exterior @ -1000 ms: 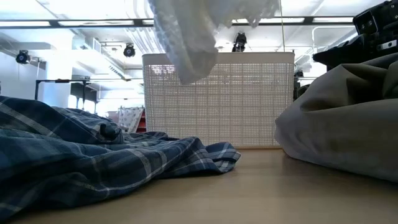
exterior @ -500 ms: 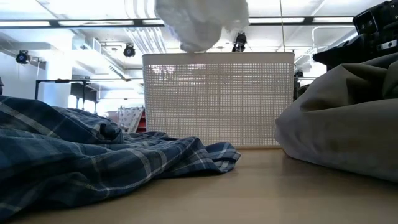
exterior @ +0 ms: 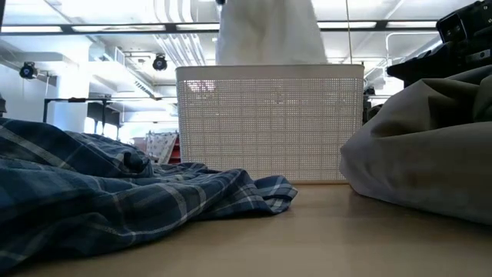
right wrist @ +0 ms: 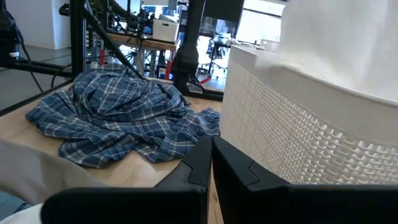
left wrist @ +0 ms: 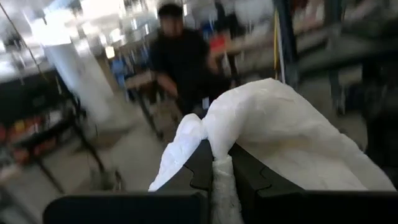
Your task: Sort clothes
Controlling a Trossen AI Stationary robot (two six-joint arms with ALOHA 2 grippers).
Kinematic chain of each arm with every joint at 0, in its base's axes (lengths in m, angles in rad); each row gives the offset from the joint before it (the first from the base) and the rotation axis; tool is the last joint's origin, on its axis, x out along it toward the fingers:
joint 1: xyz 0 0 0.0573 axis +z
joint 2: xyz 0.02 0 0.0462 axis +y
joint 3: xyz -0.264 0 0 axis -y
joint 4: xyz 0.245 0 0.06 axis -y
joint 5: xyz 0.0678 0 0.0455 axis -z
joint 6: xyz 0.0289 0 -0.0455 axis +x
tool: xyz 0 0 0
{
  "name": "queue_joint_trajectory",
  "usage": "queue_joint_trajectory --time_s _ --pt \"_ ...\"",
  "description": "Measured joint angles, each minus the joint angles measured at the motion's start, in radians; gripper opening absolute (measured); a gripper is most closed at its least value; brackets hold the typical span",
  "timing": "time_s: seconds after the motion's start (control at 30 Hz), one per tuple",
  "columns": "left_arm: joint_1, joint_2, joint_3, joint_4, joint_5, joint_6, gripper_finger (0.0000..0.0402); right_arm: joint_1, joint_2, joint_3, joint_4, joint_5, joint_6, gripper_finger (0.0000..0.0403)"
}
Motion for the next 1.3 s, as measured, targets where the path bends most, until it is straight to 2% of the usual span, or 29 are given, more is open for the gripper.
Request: queue_joint_trajectory --time_s 0.3,0.47,0.97,1.13,1.3 --pt "0.037 0.031 -0.021 -0.281 -0.003 0.026 0.0008 0.000 0.000 0.000 0.001 0.000 0.000 0.0000" --pt "0.047 0.054 -0.039 -0.395 -0.043 0.053 0.0008 0.000 0.000 0.000 0.004 0.000 0.000 0.0000" --pt "0.058 0.102 -0.197 -0.399 -0.023 0.061 0.0012 0.000 0.000 0.000 0.028 0.000 0.000 0.0000" --pt "0.059 0.102 -0.244 -0.401 -0.023 0.061 0.0042 0.000 0.000 0.000 0.027 0.000 -0.039 0.0000" --pt "0.054 0.102 -0.254 -0.382 -0.023 0.060 0.0091 0.000 0.000 0.000 0.036 0.000 0.055 0.0000"
